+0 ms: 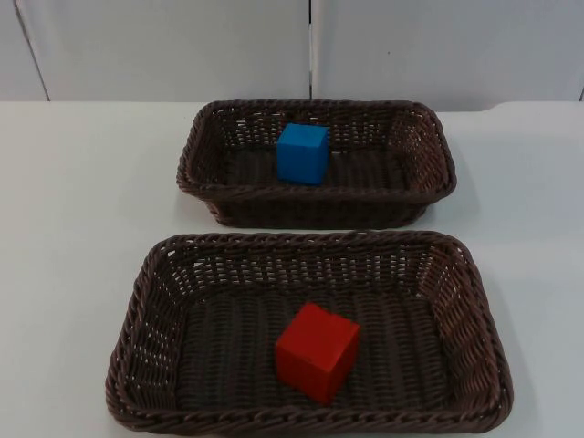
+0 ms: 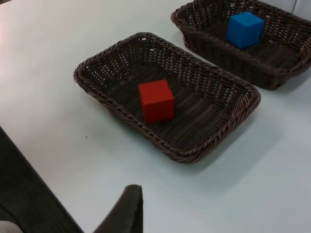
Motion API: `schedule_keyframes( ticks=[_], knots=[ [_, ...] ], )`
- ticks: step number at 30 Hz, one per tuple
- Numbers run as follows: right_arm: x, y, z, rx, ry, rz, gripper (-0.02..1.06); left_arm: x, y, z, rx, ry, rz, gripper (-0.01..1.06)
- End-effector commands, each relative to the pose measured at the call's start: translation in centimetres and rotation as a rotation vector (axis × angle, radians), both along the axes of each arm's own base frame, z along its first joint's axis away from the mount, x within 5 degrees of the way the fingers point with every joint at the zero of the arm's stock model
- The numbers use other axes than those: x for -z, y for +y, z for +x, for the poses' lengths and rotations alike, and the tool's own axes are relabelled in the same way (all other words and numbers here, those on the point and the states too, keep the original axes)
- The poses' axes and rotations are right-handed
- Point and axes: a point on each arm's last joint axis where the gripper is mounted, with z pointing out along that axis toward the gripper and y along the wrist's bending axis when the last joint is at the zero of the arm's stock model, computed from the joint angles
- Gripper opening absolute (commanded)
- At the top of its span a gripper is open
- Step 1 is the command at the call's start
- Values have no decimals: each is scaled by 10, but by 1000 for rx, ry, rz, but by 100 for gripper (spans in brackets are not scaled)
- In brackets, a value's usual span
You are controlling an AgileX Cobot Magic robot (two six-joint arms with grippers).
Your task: Pick up one cube with the left hand and place it into the upper basket. Pick up one cube with the right hand and place it into the lower basket.
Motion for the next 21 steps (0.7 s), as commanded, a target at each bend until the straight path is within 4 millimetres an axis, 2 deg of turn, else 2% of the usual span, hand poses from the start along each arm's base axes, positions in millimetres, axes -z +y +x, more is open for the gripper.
schedule_keyframes(
  ticks=[1, 21],
  knots=[
    [2, 0, 0, 5, 2, 2, 105, 2, 0, 0, -1, 4, 0, 105],
    [2, 0, 0, 2, -3, -1, 105, 2, 1, 0, -4, 4, 2, 105]
  ],
)
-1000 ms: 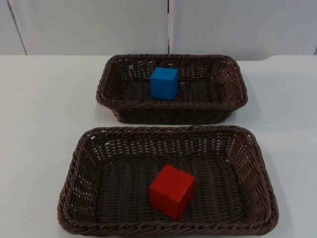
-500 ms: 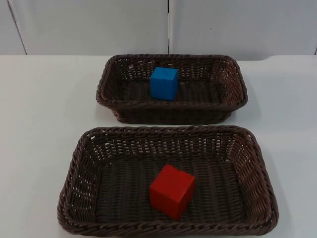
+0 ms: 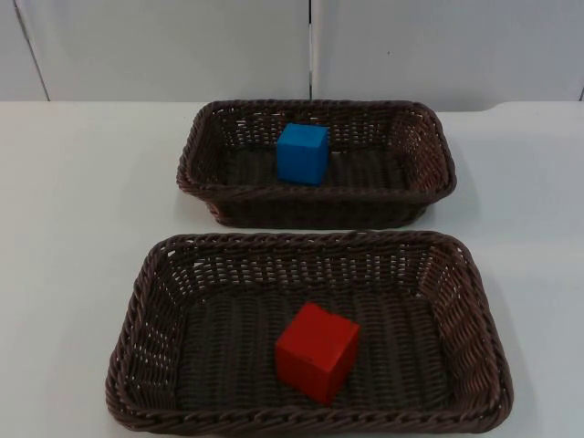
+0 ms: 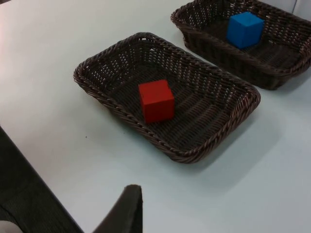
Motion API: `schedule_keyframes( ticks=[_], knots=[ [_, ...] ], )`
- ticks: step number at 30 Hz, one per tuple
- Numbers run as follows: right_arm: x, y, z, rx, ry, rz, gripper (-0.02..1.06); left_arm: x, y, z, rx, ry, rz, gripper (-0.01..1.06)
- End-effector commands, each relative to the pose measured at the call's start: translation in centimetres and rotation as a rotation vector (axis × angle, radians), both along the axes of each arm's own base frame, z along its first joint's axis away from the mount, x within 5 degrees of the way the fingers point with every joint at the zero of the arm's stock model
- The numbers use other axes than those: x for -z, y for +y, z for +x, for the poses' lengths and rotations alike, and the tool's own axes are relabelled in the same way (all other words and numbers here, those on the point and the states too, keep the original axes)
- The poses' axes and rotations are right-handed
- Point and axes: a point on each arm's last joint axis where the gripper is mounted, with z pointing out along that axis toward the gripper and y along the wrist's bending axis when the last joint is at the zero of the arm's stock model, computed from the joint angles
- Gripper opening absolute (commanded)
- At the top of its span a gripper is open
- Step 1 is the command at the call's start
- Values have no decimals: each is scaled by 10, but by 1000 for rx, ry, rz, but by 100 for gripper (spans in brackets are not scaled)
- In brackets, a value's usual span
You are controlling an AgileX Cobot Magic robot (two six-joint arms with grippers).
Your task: Pick up one cube with the left hand and place it into the upper basket. Pick up one cube with the right hand and place it into the lower basket.
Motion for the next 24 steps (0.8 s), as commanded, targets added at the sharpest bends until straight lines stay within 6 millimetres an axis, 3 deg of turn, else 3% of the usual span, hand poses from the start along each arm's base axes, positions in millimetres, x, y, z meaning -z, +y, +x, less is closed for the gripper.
schedule_keyframes(
  ticks=[1, 13, 24],
  knots=[
    [2, 0, 0, 2, -3, -1, 105, 1, 1, 0, -6, 2, 5, 105],
    [2, 0, 0, 2, -3, -1, 105, 1, 1, 0, -23, 2, 5, 105],
    [2, 0, 0, 2, -3, -1, 105, 2, 0, 1, -226, 2, 7, 105]
  ],
)
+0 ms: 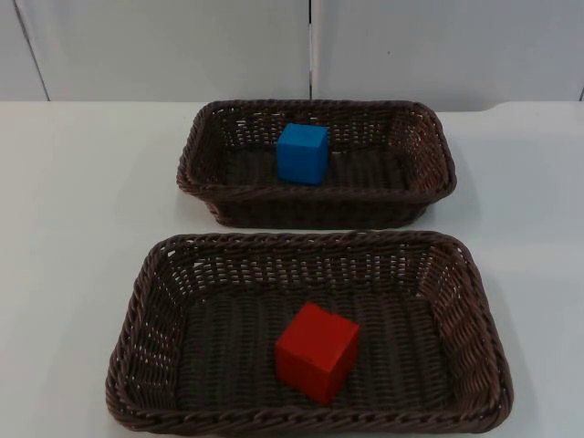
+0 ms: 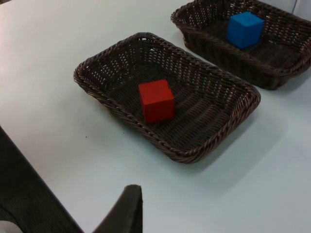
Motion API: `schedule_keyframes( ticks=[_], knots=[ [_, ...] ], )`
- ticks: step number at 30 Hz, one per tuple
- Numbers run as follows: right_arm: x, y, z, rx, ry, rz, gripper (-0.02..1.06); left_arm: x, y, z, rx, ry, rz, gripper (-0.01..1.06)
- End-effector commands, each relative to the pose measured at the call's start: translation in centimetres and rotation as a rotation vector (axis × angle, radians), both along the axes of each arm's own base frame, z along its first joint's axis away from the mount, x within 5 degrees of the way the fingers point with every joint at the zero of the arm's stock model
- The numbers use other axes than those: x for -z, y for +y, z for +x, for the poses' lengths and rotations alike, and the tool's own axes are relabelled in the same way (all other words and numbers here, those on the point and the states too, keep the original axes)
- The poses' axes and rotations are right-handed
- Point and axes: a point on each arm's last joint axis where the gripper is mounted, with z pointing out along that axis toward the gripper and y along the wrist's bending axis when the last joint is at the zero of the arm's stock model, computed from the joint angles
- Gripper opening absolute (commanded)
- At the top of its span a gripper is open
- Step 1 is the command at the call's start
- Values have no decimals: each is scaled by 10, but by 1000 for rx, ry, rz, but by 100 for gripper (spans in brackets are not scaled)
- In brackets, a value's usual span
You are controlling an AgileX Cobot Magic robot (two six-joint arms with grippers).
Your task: Pick up one cube with the left hand and place it into the upper basket. Pick up one cube with the right hand and place it into the lower basket.
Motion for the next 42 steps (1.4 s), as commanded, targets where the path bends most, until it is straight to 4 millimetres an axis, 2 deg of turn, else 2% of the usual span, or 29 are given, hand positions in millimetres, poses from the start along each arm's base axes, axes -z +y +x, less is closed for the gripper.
schedule_keyframes(
  ticks=[1, 12, 26, 42],
  knots=[
    [2, 0, 0, 2, -3, -1, 105, 1, 0, 0, -35, 4, 0, 105],
    [2, 0, 0, 2, -3, -1, 105, 1, -1, 0, -177, 3, 0, 105],
    [2, 0, 0, 16, 1, 4, 105, 1, -1, 0, -176, 4, -3, 105],
    [2, 1, -1, 228, 1, 4, 105, 1, -1, 0, -176, 4, -3, 105]
  ],
)
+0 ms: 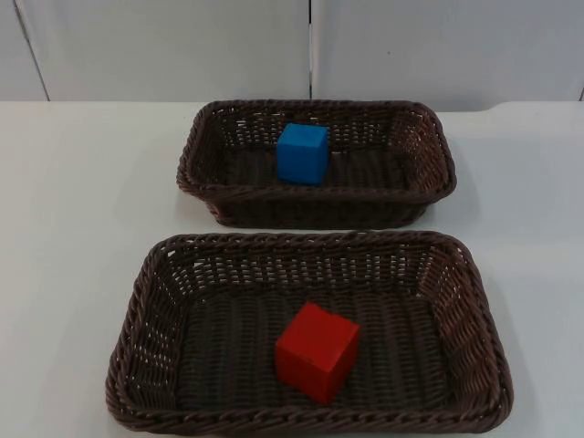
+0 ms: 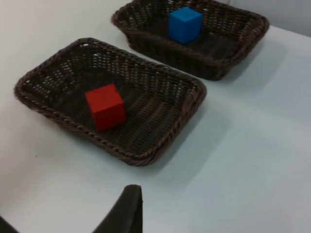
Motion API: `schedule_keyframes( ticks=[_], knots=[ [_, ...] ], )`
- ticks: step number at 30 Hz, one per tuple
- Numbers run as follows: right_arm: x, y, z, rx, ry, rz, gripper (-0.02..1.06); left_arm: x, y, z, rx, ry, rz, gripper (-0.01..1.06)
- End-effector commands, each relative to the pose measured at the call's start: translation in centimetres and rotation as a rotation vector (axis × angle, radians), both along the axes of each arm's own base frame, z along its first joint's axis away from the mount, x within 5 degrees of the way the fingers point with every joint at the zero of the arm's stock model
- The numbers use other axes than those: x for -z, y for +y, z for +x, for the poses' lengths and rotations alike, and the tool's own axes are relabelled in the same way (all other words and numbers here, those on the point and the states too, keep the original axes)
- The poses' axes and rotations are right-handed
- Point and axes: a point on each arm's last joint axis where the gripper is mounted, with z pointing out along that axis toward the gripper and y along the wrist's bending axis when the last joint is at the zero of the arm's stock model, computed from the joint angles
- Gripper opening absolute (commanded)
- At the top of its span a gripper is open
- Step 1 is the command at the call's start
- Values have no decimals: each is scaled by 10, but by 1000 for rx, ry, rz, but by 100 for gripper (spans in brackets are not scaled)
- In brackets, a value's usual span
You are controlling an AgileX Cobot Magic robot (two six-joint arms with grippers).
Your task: Pick up one cube with the left hand and place it into the upper basket. Pick up one cube with the right hand and place it into the lower basket.
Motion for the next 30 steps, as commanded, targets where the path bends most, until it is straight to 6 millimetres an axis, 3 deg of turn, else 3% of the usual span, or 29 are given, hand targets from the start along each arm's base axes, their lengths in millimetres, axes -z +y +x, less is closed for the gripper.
schedule_keyframes(
  ticks=[1, 30],
  knots=[
    [1, 0, 0, 35, -3, 2, 105, 1, 0, 0, -5, 3, -3, 105],
    [1, 2, -3, 453, -6, -4, 105, 1, 0, 0, -5, 3, -3, 105]
  ],
)
